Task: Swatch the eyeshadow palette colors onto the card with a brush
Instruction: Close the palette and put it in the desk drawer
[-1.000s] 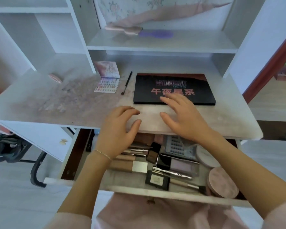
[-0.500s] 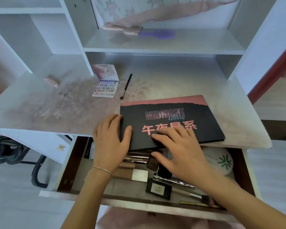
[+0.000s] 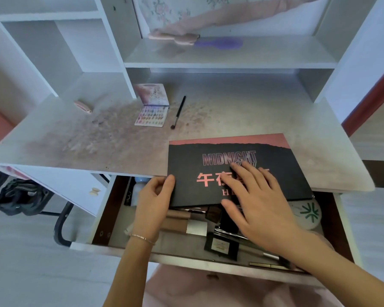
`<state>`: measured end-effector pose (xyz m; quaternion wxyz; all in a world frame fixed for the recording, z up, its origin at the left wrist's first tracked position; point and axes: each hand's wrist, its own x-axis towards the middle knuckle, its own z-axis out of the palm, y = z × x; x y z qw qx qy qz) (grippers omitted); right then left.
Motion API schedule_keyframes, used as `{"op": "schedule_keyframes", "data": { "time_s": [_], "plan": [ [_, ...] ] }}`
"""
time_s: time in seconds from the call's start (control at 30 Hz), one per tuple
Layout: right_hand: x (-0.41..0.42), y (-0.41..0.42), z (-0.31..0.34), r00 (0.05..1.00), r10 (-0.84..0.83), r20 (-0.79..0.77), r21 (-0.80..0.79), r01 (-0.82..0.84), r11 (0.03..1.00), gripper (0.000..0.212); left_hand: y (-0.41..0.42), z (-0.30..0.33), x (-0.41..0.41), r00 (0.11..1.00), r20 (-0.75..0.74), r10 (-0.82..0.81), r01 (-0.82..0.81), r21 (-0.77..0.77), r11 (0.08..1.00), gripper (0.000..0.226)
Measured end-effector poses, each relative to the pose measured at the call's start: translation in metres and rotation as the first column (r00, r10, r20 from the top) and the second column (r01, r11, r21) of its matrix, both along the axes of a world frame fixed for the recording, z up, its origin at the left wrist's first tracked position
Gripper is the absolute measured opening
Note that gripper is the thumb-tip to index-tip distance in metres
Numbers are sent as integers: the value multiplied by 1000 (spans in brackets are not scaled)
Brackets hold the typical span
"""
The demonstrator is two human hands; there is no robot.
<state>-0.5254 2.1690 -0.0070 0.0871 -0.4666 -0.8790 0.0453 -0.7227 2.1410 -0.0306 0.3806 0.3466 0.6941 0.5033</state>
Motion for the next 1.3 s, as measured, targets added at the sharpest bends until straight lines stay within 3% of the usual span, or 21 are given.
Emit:
{"op": "schedule_keyframes", "data": {
  "time_s": [0.07, 0.13, 0.23, 0.3, 0.37, 0.53, 0.67, 0.83, 0.97, 1.03, 1.17, 1.3],
  "plan": [
    [-6, 6, 7, 991, -18, -130, 3, 19, 1000, 50, 3, -2, 0, 999, 53, 11, -9, -43, 999, 24],
    [-13, 16, 14, 988, -22, -151, -47, 15, 999, 46, 2, -2, -2, 996, 94, -11, 17, -55, 998, 28],
    [-21, 19, 17, 987, 138, -87, -79, -145, 986, 50, -5, -1, -9, 992, 119, -35, 40, -35, 999, 27],
    [-26, 11, 12, 951, 307, 26, -37, -306, 951, 54, -11, -1, -19, 990, 138, 13, -11, -17, 1000, 27],
    [-27, 6, 8, 933, 357, 39, 17, -358, 933, 54, -19, -1, -31, 983, 172, 60, -60, -5, 998, 25],
    [-25, 3, 6, 926, 377, -10, 41, -377, 925, 50, -39, -1, -52, 984, 112, 136, -139, 20, 990, 23],
    [-17, 15, 11, 951, 192, -241, -43, -208, 977, 49, -48, 0, -59, 989, -25, 144, -143, 41, 989, 19],
    [-33, 42, 18, 962, 93, -256, 23, -90, 996, 46, -58, 7, -65, 981, -80, 176, -167, 106, 980, 21],
    [-62, 45, 19, 957, 135, -256, -123, -170, 978, 49, -64, 21, -74, 956, -205, 208, -171, 186, 968, 25],
    [-75, 39, 16, 944, 184, -272, -124, -224, 967, 50, -68, 27, -76, 933, -252, 257, -204, 217, 955, 27],
    [-96, 37, 17, 912, 215, -349, -104, -266, 958, 49, -80, 38, -80, 870, -213, 444, -387, 261, 884, 28],
    [-114, 34, 16, 876, 305, -373, -69, -354, 933, 44, -87, 46, -84, 860, -126, 495, -450, 272, 850, 24]
  ]
}}
